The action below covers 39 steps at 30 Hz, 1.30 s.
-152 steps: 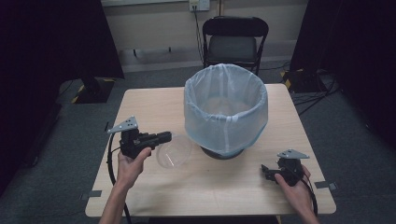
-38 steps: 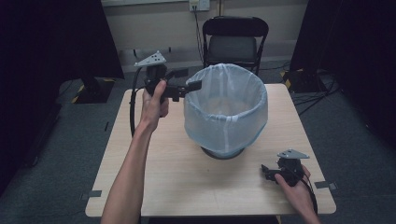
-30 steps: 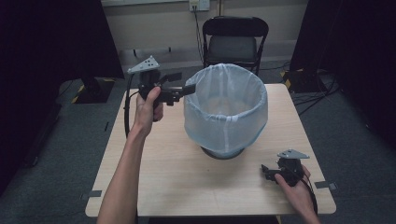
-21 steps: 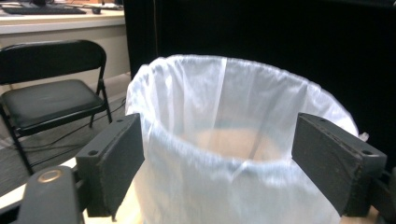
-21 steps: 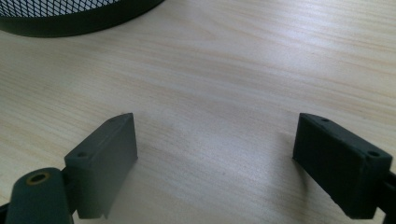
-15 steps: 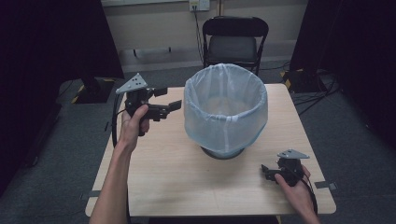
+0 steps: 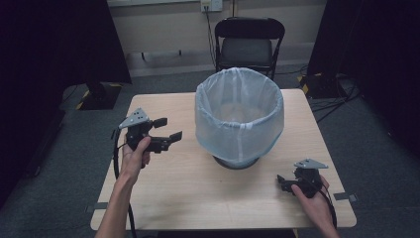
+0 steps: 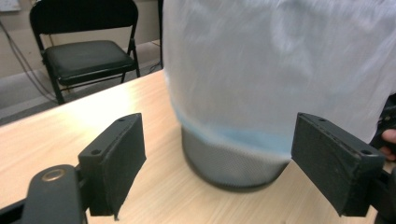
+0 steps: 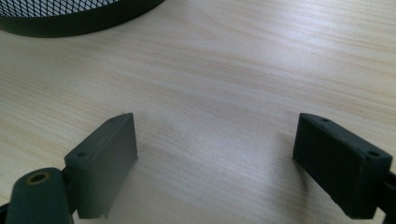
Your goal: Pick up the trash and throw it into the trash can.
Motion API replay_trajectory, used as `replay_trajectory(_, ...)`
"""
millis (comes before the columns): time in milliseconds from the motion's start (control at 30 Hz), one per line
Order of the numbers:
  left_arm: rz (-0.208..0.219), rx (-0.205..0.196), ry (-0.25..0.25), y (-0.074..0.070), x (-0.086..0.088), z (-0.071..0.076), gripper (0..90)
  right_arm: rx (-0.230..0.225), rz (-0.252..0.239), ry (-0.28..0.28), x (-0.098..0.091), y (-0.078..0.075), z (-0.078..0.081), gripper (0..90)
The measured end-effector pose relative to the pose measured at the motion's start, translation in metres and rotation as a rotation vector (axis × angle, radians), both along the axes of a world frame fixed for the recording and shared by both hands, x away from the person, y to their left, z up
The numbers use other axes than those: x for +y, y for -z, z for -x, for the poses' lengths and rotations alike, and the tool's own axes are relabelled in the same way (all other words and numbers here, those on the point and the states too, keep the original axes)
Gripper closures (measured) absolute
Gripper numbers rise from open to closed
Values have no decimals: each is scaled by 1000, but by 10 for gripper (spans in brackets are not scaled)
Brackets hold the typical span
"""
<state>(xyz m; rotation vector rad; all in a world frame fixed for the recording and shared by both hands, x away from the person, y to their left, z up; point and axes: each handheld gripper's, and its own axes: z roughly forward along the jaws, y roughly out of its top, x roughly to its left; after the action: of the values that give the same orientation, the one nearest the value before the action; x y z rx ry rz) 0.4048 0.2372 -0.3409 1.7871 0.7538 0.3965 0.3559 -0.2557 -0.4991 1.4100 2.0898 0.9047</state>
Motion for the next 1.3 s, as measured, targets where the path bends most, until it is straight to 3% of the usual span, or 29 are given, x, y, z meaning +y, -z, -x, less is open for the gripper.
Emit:
replay_trajectory(100, 6, 7, -20, 8, 6, 4, 164, 0, 0, 0, 0, 0, 0, 125)
replay_trajectory(200, -29, 14, -75, 25, 16, 13, 162, 0, 0, 0, 0, 0, 0, 125)
replay_trajectory(333, -18, 35, -103, 38, 26, 18, 157, 0, 0, 0, 0, 0, 0, 125)
replay_trajectory(567, -62, 61, -147, 68, 40, 29, 157, 0, 0, 0, 0, 0, 0, 124)
replay_trajectory(633, -62, 86, -169, 82, 45, 34, 157, 0, 0, 0, 0, 0, 0, 125)
replay_trajectory(733, -98, 101, -174, 94, 46, 39, 157, 0, 0, 0, 0, 0, 0, 125)
replay_trajectory(867, -107, 150, -184, 112, 52, 45, 157, 0, 0, 0, 0, 0, 0, 125)
replay_trajectory(900, -116, 192, -181, 120, 56, 47, 159, 0, 0, 0, 0, 0, 0, 125)
replay_trajectory(933, -116, 192, -181, 120, 56, 47, 163, 0, 0, 0, 0, 0, 0, 125)
replay_trajectory(1000, -166, 238, -200, 134, 59, 49, 163, 0, 0, 0, 0, 0, 0, 125)
replay_trajectory(1033, -166, 238, -200, 134, 59, 49, 164, 0, 0, 0, 0, 0, 0, 125)
replay_trajectory(1067, -181, 271, -226, 142, 61, 52, 166, 0, 0, 0, 0, 0, 0, 125)
replay_trajectory(1167, -215, 277, -239, 149, 61, 54, 174, 0, 0, 0, 0, 0, 0, 124)
replay_trajectory(1200, -258, 286, -239, 157, 59, 55, 174, 0, 0, 0, 0, 0, 0, 125)
replay_trajectory(1233, -258, 286, -239, 157, 59, 55, 162, 0, 0, 0, 0, 0, 0, 125)
replay_trajectory(1267, -284, 252, -242, 159, 58, 56, 161, 0, 0, 0, 0, 0, 0, 125)
replay_trajectory(1300, -300, 253, -243, 158, 57, 55, 161, 0, 0, 0, 0, 0, 0, 125)
